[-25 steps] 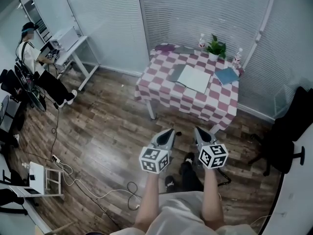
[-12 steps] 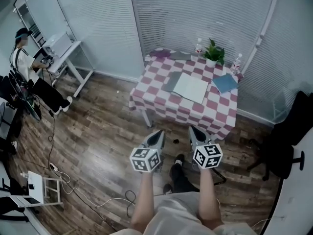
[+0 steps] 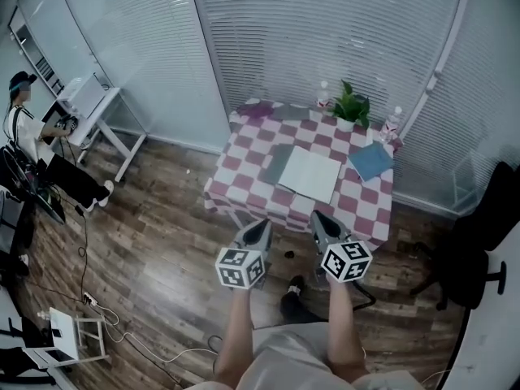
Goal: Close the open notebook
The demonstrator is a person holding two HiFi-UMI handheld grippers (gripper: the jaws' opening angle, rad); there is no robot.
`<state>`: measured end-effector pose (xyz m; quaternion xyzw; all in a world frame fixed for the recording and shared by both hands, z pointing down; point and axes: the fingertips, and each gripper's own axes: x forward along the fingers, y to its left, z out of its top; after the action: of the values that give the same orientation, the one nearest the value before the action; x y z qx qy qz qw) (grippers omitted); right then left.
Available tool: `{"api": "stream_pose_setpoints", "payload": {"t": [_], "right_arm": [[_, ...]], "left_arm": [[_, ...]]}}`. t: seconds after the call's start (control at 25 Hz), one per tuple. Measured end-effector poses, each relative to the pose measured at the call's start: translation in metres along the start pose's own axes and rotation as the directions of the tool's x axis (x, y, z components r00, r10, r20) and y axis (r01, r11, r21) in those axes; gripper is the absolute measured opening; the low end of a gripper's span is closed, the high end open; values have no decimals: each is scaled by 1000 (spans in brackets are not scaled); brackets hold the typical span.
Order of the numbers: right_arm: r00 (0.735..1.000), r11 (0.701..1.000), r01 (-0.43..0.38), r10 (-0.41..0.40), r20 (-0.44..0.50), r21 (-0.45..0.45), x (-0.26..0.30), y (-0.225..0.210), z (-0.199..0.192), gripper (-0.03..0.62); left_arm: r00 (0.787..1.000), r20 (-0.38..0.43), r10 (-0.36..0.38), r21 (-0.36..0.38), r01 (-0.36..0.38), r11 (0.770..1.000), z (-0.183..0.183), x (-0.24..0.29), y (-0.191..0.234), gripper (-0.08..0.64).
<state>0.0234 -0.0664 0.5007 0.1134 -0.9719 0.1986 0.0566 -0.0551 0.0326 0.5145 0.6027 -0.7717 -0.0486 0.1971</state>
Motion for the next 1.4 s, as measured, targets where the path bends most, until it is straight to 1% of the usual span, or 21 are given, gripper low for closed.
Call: {"api": "stream_pose_setpoints", "payload": {"t": [0.08, 0.2, 0.32, 0.48, 0.56, 0.68, 0.8, 1.0, 1.12, 1.28, 1.4], "right_arm": [[1000, 1000, -14, 14, 11, -2, 15, -11, 12, 0], [999, 999, -25, 24, -28, -40, 41, -29, 20, 0], [997, 999, -45, 43, -60, -32, 65, -48, 29, 2], [998, 998, -63, 64, -23, 7, 78, -70, 52, 0], [998, 998, -63, 63, -16, 3, 85, -79, 57, 0], [1000, 1000, -28, 28, -13, -14, 90, -94, 54, 0], [999, 1000, -5, 5, -32, -20, 96, -103, 45, 0], [998, 998, 42, -44, -39, -39, 111, -117, 42, 0], [996, 997, 68, -70, -46, -39, 126, -122, 45, 0], [994, 995, 102, -103, -43, -19, 153, -129, 53, 0], [990, 991, 118, -122, -72, -58, 175, -127, 53, 0]], "left_arm": [[1000, 3, 4, 25, -4, 1000, 11, 19, 6, 8], [999, 23, 22, 27, -23, 999, 28, 46, 16, 8], [999, 24, 43, 50, -44, 998, 42, 71, 28, 8], [997, 31, 73, 72, -75, 995, 56, 90, 39, 8], [996, 43, 84, 73, -87, 994, 60, 96, 44, 8], [996, 44, 84, 59, -86, 995, 61, 105, 49, 8], [996, 41, 82, 49, -84, 995, 60, 115, 52, 9], [996, 19, 91, 53, -92, 994, 55, 136, 64, 9], [998, 8, 68, 54, -68, 996, 58, 147, 75, 9], [1000, -4, 24, 66, -24, 998, 74, 169, 97, 9], [1000, -12, 1, 64, 0, 998, 86, 184, 116, 9]]}}
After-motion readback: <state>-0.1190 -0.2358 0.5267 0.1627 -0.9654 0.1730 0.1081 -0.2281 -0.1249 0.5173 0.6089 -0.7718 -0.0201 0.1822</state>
